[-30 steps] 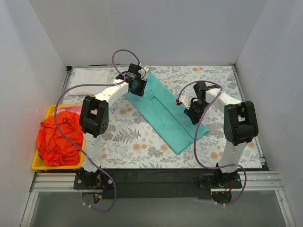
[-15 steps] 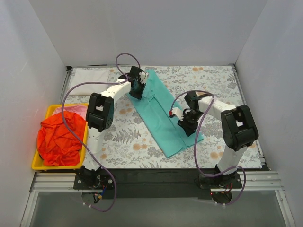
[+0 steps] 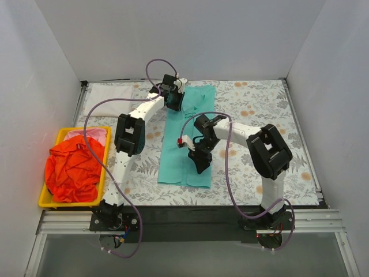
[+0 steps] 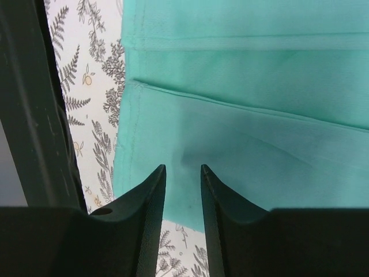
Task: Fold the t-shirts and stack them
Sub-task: Fold the tshirt
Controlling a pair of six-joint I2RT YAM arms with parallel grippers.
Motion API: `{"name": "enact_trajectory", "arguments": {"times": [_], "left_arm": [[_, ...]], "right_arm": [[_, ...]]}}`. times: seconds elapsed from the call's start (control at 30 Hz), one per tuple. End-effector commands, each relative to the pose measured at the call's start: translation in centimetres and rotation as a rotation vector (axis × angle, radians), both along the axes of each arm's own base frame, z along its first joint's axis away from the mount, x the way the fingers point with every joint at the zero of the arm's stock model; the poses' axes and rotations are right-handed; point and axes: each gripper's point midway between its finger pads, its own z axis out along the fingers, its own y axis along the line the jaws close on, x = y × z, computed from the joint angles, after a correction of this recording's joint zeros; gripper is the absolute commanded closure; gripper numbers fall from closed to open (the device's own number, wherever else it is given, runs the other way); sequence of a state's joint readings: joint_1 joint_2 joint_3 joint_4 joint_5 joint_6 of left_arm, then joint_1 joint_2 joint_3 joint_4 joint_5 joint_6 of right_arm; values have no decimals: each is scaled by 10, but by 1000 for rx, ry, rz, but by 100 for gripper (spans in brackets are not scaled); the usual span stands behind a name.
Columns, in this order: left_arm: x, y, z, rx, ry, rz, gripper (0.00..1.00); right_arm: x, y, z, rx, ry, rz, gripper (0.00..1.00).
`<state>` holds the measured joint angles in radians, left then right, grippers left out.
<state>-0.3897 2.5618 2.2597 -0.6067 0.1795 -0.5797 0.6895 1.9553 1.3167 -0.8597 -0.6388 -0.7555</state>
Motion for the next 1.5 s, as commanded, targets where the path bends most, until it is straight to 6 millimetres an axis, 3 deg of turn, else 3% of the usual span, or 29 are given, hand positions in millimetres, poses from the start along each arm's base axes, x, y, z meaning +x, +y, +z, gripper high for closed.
{"name": "enact_trajectory", "arguments": {"times": [0.0, 0.03, 0.13, 0.17, 0.2, 0.23, 0.27, 0.33, 0.37, 0.4, 0.47, 0.5, 0.53, 0.57, 0.6, 0.67, 0.7, 0.77, 0.9, 1.07, 1.3, 1.4, 1.47], "left_arm": [[9, -5, 58, -59, -98, -8, 84], [3, -2, 77, -70, -115, -4, 84], [-12, -1, 101, -110, -127, -33, 77], [-19, 2, 137, -155, -166, -53, 74], [-30, 2, 147, -189, -155, -83, 70], [-53, -2, 146, -250, -100, -161, 63], [-66, 8, 178, -287, -135, -184, 53], [-95, 15, 195, -328, -134, -266, 46], [-121, 27, 204, -348, -137, -322, 44], [-134, 33, 207, -353, -136, -336, 42], [-166, 47, 206, -355, -132, -399, 42], [-185, 51, 196, -354, -83, -423, 43], [-202, 54, 201, -346, -102, -470, 44], [-215, 57, 195, -336, -100, -510, 45], [-239, 60, 168, -330, -62, -556, 46], [-259, 64, 170, -330, -116, -569, 46], [-271, 66, 157, -329, -115, -589, 46], [-284, 68, 162, -329, -154, -598, 46], [-307, 73, 151, -314, -176, -643, 46], [-333, 82, 129, -268, -200, -699, 47], [-358, 97, 109, -176, -225, -757, 48], [-370, 103, 100, -145, -232, -801, 48], [-377, 105, 97, -135, -238, -818, 48]], "right_arm": [[35, 1, 33, 64, -70, -88, 61], [49, -5, 47, 89, -96, -128, 58], [71, -13, 74, 136, -153, -188, 51], [79, -21, 89, 158, -184, -219, 49], [83, -24, 99, 174, -209, -232, 46], [85, -29, 108, 186, -239, -240, 41], [86, -35, 123, 190, -306, -238, 40], [84, -43, 134, 193, -387, -214, 37], [83, -50, 148, 205, -480, -176, 34], [76, -55, 144, 200, -497, -151, 34], [68, -60, 144, 184, -555, -98, 33], [62, -61, 135, 162, -541, -84, 34], [53, -54, 130, 150, -529, -57, 37], [48, -49, 120, 136, -493, -48, 40], [39, -45, 111, 123, -450, -50, 42], [25, -28, 94, 114, -409, -16, 47], [23, -25, 87, 106, -407, -12, 48], [16, -18, 67, 79, -412, -3, 50], [8, -17, 37, 24, -410, 16, 52], [-2, -32, -9, -85, -401, 44, 53], [-2, -59, -38, -197, -438, 76, 56], [-6, -76, -40, -226, -470, 103, 60], [-7, -81, -30, -215, -499, 107, 60]]}}
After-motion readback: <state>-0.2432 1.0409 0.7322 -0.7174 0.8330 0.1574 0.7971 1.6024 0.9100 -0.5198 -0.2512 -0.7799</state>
